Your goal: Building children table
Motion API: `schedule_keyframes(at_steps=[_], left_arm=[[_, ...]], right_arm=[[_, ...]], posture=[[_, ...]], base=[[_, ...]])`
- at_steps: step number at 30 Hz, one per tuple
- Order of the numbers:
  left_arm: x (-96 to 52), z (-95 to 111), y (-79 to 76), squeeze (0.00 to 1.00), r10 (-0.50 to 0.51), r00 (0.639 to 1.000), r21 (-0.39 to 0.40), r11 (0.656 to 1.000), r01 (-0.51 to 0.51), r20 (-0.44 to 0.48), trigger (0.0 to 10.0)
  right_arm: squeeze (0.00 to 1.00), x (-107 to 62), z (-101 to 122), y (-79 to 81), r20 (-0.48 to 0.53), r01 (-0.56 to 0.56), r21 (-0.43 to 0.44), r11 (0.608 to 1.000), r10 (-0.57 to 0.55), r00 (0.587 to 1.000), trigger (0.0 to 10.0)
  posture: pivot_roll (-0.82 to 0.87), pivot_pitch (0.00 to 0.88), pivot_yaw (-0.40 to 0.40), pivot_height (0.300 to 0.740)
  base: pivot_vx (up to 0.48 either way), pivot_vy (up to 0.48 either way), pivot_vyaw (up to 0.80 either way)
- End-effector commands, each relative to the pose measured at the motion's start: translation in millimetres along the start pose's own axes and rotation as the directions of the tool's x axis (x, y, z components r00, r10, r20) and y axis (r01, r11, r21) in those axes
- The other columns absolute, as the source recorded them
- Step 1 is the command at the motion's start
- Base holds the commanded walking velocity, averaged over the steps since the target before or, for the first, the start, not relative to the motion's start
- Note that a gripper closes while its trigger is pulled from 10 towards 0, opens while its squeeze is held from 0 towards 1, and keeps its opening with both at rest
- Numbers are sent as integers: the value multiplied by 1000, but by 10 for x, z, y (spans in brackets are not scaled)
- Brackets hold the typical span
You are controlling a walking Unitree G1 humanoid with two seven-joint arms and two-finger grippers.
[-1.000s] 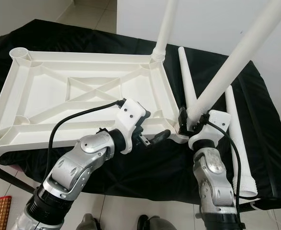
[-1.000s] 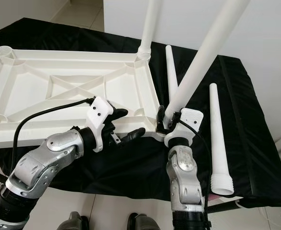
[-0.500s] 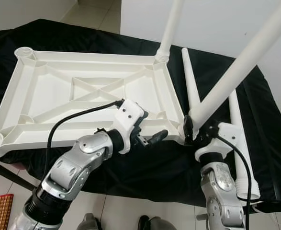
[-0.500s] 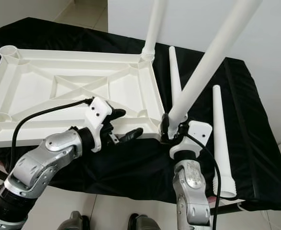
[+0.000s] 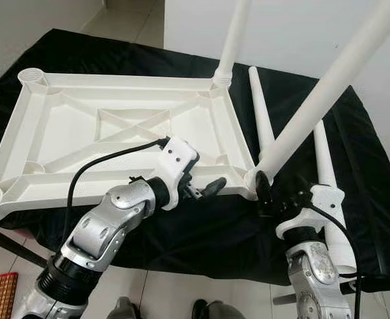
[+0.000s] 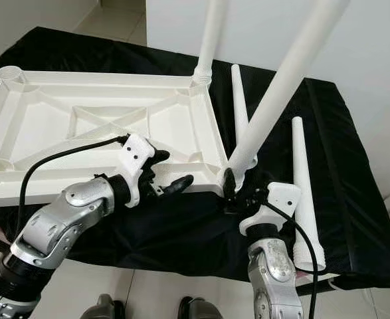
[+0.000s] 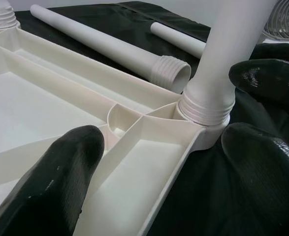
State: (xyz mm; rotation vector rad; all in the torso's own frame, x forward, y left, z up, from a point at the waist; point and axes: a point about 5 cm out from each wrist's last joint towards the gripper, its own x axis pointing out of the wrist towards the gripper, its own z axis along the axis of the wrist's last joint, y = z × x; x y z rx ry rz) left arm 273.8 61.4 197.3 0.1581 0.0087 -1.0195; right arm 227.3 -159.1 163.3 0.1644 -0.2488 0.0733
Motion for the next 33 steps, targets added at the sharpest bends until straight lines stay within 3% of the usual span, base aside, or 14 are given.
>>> schedule_keyframes(at_steps=[1,5,6,8,9,11,12,13,14,15,22,33], left_arm=[[-8,-3,-29,0,-46,999,6,999,46,0,10000],[-15,1,-18,0,-42,999,4,999,42,4,10000],[-16,2,-13,0,-41,999,3,999,41,6,10000],[-15,2,-10,0,-42,999,3,999,42,8,10000],[-16,3,-6,0,-41,999,3,999,41,8,10000],[-17,3,-4,0,-41,999,4,999,41,9,10000],[-21,7,3,0,-39,999,6,999,39,9,10000],[-24,13,11,0,-36,999,7,999,36,10,10000],[-24,13,11,0,-36,999,7,999,36,10,10000],[-26,24,19,0,-34,999,10,999,34,12,10000],[-21,59,39,0,-27,999,17,1000,27,21,10000],[-28,98,70,0,-4,999,25,1000,3,37,10000]], right_arm=[[0,-54,-23,-28,-25,-4,-6,1000,4,1000,10000],[0,-132,-68,-45,-63,-23,-13,1000,22,998,10000],[0,-177,-90,-66,-81,-25,-14,1000,24,996,0],[0,-207,-103,-84,-93,-25,-15,1000,23,995,0],[0,-234,-116,-102,-102,-20,-15,1000,18,995,3098],[0,-248,-123,-111,-108,-16,-15,1000,15,994,3098],[0,-259,-132,-113,-113,-17,-14,1000,15,993,10000],[0,-266,-144,-112,-119,-21,-11,1000,19,993,4863],[0,-266,-144,-112,-119,-21,-11,1000,19,993,4863],[0,-261,-165,-119,-128,-22,-14,1000,20,992,10000],[0,-167,-195,-145,-133,-37,-6,999,36,990,10000],[0,218,-205,-164,-112,-72,10,997,73,991,10000]], posture=[[17,155,-64,740],[15,161,-67,740],[13,167,-69,740],[13,167,-69,740],[13,167,-69,740],[13,167,-69,740],[12,171,-73,740],[14,172,-72,740],[14,172,-72,740],[15,173,-71,740],[21,168,-72,740],[38,162,-84,740]], base=[[0,0,0],[0,0,0],[0,0,0],[0,0,0],[0,0,0],[0,0,0],[0,0,0],[0,0,0],[0,0,0],[0,0,0],[0,0,0],[0,0,0]])
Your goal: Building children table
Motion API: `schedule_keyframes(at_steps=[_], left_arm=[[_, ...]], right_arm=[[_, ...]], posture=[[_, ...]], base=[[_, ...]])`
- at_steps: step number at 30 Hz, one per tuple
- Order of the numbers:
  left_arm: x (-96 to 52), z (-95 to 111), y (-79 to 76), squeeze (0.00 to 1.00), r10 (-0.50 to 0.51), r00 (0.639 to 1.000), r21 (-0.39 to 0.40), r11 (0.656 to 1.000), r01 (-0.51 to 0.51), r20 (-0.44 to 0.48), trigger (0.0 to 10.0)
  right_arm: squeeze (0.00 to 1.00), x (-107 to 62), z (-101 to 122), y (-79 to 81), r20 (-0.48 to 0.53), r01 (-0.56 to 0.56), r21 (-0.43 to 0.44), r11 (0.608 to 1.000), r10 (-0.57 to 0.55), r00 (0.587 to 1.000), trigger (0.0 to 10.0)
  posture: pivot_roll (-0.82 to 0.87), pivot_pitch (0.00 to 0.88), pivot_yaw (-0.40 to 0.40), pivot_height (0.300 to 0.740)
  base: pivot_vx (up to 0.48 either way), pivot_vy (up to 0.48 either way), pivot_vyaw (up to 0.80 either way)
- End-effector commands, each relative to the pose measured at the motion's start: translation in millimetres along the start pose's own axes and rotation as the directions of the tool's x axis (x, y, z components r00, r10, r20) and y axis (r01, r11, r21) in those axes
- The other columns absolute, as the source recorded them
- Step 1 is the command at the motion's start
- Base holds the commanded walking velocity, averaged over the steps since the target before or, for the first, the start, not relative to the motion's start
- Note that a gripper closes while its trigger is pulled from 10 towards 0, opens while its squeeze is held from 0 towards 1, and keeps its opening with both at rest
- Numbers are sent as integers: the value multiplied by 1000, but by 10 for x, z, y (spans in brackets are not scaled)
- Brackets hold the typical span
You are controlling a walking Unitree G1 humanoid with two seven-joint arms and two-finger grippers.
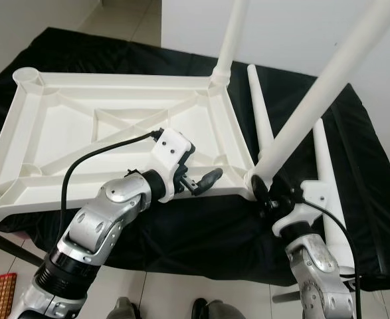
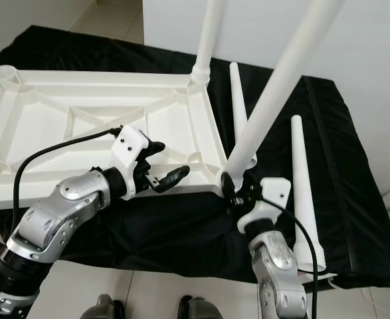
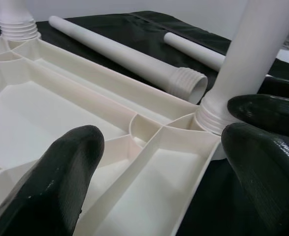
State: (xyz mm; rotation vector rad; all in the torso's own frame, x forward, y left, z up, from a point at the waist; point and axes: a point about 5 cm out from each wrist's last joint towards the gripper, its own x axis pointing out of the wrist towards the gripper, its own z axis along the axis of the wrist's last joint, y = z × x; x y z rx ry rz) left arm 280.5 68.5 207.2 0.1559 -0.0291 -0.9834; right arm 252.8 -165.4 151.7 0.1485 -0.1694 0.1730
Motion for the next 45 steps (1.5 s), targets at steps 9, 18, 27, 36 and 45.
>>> schedule_keyframes(at_steps=[9,18,27,36,45], left_arm=[[-3,16,-35,0,-31,999,6,1000,30,12,10000],[-7,9,-52,0,-35,999,2,999,35,11,10000],[-10,-79,26,0,33,999,22,999,-32,-43,10000],[-39,-231,286,0,184,970,43,983,-180,-156,10000],[-35,-212,350,0,195,969,54,981,-189,-153,10000]], right_arm=[[0,353,-9,-130,3,-7,-3,1000,7,1000,10000],[0,476,29,-117,38,-48,11,999,47,998,10000],[0,339,71,48,87,-78,16,997,76,993,10000],[0,64,212,72,126,-43,21,999,40,991,10000],[0,18,270,-62,146,28,15,999,-30,989,10000]], posture=[[41,156,-88,740],[42,160,-88,740],[49,158,-94,740],[24,176,-79,740],[12,179,-66,740]], base=[[0,0,0],[0,0,0],[0,0,0],[0,0,0],[0,0,0]])
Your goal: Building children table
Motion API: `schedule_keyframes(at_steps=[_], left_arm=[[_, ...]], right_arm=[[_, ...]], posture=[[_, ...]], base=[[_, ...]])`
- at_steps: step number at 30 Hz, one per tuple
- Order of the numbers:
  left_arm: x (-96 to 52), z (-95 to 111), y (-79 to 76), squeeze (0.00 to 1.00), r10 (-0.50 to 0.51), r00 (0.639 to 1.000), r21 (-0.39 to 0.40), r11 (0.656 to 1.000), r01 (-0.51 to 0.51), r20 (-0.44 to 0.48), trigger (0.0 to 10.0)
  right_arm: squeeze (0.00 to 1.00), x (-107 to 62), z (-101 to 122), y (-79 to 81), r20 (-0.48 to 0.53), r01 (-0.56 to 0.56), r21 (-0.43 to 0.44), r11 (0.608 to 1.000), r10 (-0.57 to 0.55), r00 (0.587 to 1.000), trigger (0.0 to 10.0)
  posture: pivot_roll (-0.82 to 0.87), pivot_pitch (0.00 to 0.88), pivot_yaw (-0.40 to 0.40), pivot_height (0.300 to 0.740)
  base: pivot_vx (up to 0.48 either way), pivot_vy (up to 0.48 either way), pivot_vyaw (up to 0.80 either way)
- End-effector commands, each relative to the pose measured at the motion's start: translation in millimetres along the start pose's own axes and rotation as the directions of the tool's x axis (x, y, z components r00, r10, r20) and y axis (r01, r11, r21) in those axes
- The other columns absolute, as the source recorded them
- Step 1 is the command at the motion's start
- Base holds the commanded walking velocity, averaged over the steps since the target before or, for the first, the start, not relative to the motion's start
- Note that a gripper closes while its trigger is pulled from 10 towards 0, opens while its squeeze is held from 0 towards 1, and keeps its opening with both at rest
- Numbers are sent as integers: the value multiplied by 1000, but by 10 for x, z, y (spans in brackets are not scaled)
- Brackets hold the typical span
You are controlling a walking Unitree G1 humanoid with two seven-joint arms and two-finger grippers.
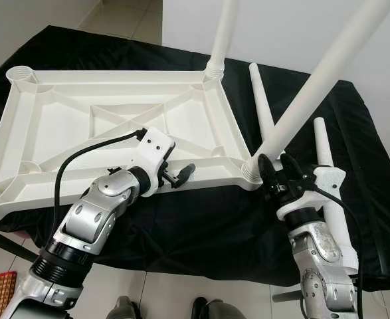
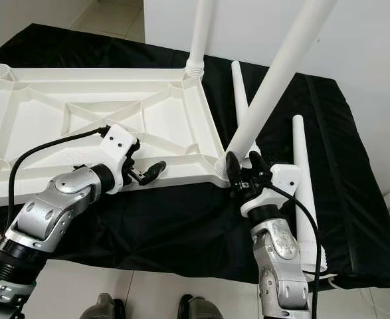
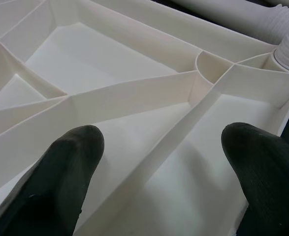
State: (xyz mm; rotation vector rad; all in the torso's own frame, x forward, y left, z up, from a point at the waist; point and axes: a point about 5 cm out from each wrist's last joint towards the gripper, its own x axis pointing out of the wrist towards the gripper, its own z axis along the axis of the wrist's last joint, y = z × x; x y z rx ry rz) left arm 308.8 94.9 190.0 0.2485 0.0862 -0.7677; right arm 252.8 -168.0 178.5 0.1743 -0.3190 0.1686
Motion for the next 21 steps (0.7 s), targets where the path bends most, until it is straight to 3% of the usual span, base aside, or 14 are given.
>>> schedule_keyframes(at_steps=[1,6,11,21], left_arm=[[17,19,-6,0,-7,1000,15,1000,7,1,10000],[20,-23,20,0,7,1000,33,999,-6,-31,10000],[49,-114,138,0,90,989,55,995,-84,-117,10000],[75,-237,301,0,189,956,51,982,-182,-225,10000]], right_arm=[[0,-25,10,-72,-4,35,-3,999,-35,999,10000],[0,-87,22,-33,-17,31,1,1000,-31,999,10000],[0,-214,58,50,-36,21,12,1000,-20,999,10000],[0,-249,101,57,-30,30,3,1000,-30,999,10000]], posture=[[12,179,-66,740],[13,182,-60,740],[3,185,-54,740],[-14,185,-41,740]], base=[[0,0,0],[0,0,0],[0,0,0],[0,0,0]])
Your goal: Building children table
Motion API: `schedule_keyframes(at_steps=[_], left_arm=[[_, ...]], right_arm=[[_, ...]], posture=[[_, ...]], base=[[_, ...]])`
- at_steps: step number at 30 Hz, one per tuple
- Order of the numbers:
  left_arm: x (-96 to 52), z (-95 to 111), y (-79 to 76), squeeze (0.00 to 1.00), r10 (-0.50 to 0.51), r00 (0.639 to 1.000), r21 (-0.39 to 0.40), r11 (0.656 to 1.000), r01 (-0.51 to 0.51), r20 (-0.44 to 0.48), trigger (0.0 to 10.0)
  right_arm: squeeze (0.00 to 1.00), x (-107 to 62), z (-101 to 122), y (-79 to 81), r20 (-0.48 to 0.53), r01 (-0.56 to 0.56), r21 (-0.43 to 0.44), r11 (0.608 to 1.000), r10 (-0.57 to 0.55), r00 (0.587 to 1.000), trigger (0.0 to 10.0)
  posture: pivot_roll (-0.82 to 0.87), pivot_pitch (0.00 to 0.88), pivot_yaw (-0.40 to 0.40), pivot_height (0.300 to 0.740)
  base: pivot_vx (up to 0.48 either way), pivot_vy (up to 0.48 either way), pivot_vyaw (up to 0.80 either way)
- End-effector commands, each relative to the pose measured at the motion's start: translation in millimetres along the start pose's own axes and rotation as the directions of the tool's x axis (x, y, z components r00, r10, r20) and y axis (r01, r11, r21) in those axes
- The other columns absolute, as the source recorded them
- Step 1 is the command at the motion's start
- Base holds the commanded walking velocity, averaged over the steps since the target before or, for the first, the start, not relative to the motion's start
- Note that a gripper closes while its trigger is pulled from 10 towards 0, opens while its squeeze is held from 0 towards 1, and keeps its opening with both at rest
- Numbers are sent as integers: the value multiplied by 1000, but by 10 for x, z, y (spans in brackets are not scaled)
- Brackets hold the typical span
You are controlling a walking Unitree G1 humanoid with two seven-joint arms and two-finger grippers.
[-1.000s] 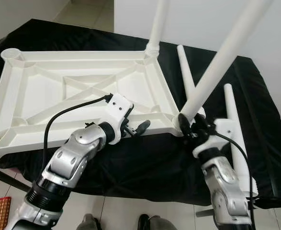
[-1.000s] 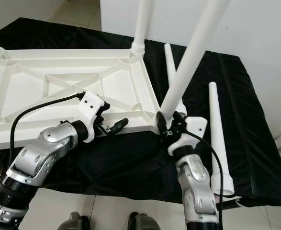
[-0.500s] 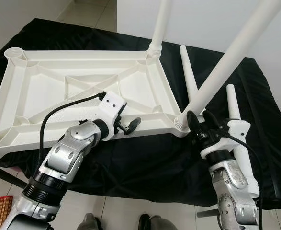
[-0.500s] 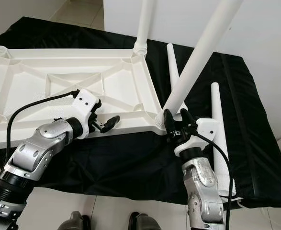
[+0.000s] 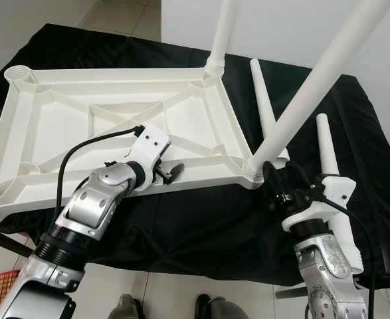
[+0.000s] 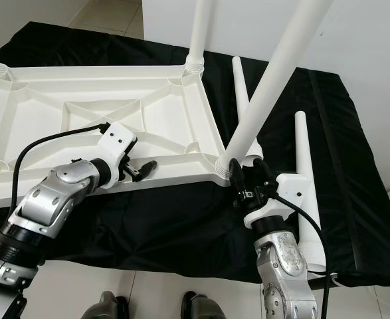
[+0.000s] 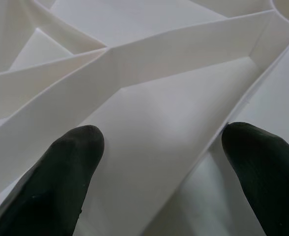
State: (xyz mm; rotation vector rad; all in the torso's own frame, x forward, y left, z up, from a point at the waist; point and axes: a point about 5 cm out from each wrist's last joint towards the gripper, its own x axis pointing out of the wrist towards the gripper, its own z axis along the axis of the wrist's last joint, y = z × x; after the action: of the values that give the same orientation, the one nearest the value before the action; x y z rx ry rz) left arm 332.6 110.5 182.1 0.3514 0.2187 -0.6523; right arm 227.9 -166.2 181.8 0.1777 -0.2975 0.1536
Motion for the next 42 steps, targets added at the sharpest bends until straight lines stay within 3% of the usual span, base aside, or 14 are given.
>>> schedule_keyframes(at_steps=[1,11,12,13,14,15,42], left_arm=[[20,-117,37,0,89,994,-10,996,-90,-65,10000],[27,-198,188,0,156,977,-9,987,-159,-148,9961],[20,-194,223,0,176,972,-10,984,-179,-153,6941],[20,-194,223,0,176,972,-10,984,-179,-153,6941],[19,-188,239,0,184,971,-14,982,-188,-150,2039],[18,-183,250,0,189,971,-16,981,-194,-148,157],[46,-85,282,0,228,969,-47,971,-234,-96,0]], right_arm=[[0,-30,0,-14,-10,13,1,1000,-13,1000,10000],[0,-47,20,4,-20,18,-3,1000,-18,1000,10000],[0,-51,24,4,-22,19,-2,1000,-19,1000,10000],[0,-51,24,4,-22,19,-2,1000,-19,1000,10000],[0,-50,22,5,-23,20,-3,1000,-20,1000,10000],[0,-49,20,4,-23,21,-3,1000,-21,1000,10000],[0,-25,9,2,-27,34,-14,999,-34,999,10000]], posture=[[-14,185,-41,740],[-15,183,-34,740],[-15,183,-34,740],[-15,183,-34,740],[-14,178,-34,740],[-14,178,-34,740],[-14,178,-32,740]], base=[[0,0,0],[0,0,0],[0,0,0],[0,0,0],[0,0,0],[0,0,0],[0,0,0]])
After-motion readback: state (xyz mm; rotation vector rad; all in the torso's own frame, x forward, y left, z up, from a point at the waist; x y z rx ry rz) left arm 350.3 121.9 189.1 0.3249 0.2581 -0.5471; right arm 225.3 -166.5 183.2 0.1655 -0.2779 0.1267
